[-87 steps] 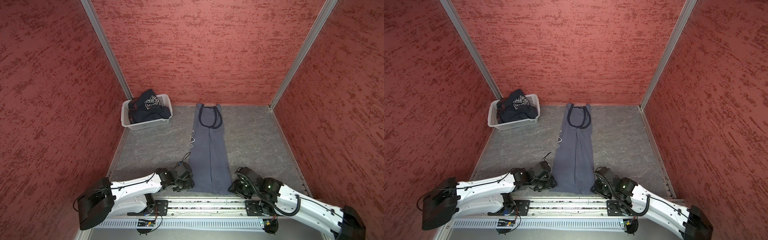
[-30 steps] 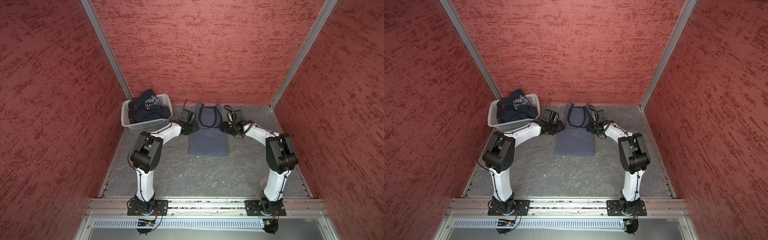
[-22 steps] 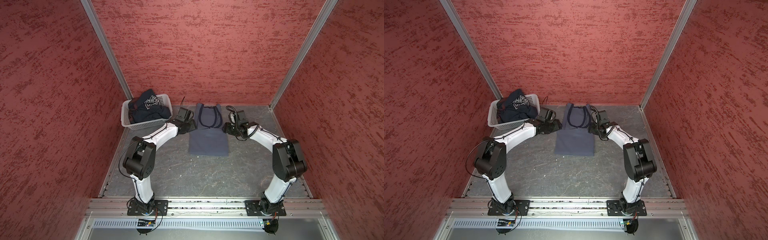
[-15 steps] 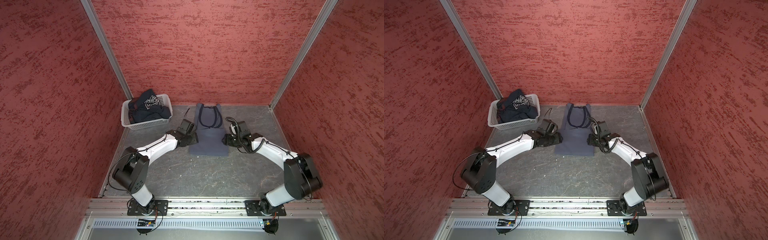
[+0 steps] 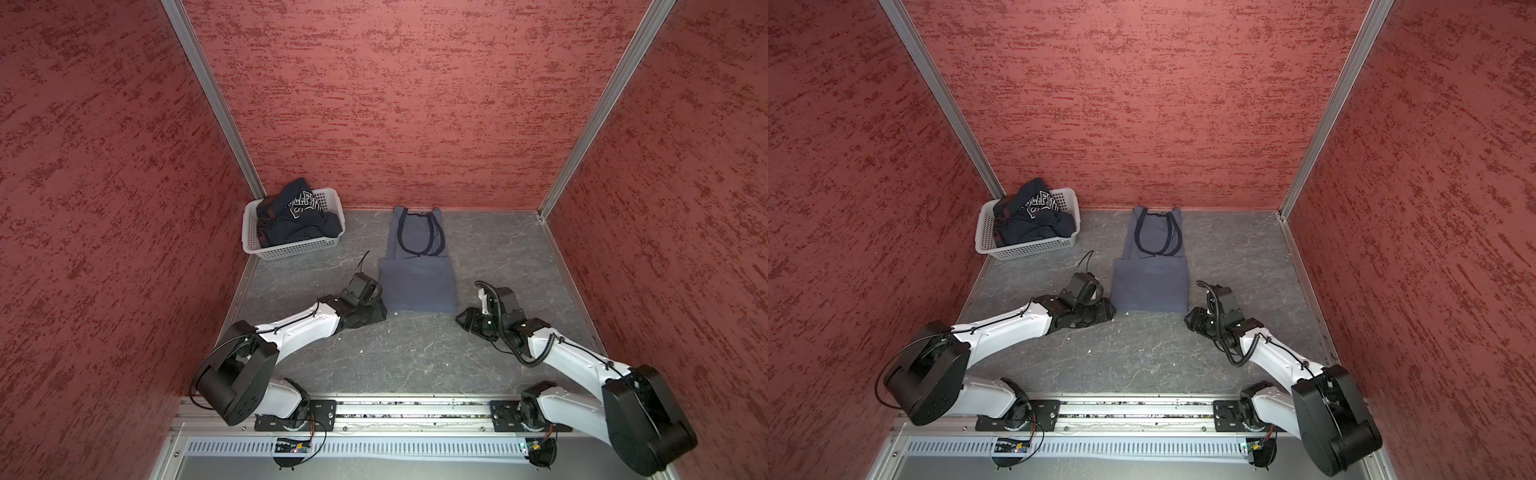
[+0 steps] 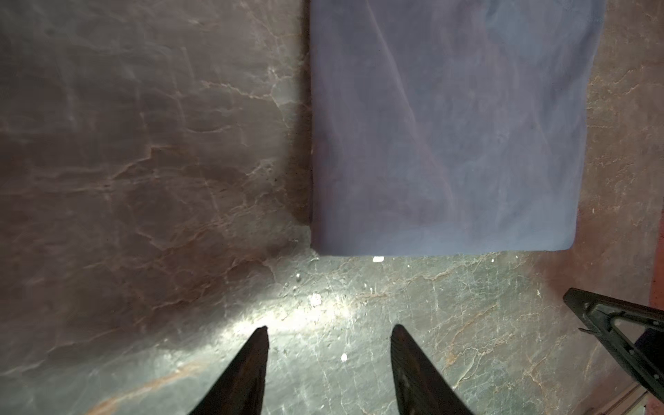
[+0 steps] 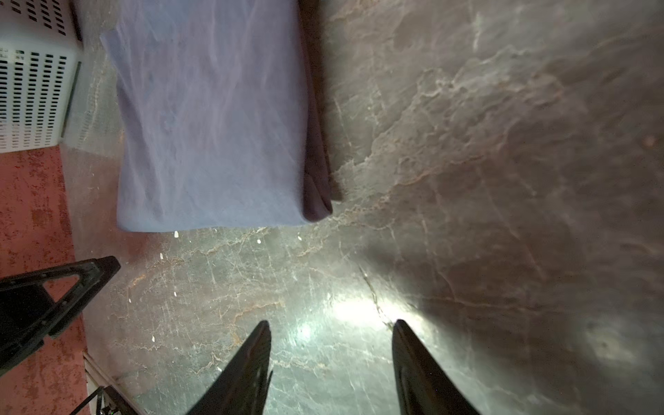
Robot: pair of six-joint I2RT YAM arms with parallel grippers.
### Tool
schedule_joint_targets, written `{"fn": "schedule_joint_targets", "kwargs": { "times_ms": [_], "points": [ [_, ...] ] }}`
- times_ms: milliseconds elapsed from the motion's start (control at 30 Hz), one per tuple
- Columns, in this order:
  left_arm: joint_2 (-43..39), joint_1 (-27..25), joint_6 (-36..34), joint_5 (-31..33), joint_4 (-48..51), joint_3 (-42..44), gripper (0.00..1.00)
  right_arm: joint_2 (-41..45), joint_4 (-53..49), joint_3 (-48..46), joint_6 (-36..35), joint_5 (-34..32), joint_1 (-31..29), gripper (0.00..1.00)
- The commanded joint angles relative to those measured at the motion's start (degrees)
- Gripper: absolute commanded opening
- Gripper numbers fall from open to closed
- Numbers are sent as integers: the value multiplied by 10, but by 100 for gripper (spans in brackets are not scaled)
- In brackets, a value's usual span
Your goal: Fold and stack the tank tops
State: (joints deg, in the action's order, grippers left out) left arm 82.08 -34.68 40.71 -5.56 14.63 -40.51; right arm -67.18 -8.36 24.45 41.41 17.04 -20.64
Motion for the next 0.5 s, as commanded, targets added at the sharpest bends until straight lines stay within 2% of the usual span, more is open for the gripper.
{"fn": "schedule_joint_targets", "kwargs": {
  "times_ms": [0, 233, 467],
  "points": [
    [26, 10, 12, -19, -67, 5, 52, -18, 84, -3, 30, 2, 0, 55],
    [77, 44, 38, -69, -154, 28, 48, -104, 187, -13, 56, 1, 0, 53],
    [112, 47, 46, -84, -178, 22, 42, -173, 246, -12, 70, 16, -1, 41]
  ]
}}
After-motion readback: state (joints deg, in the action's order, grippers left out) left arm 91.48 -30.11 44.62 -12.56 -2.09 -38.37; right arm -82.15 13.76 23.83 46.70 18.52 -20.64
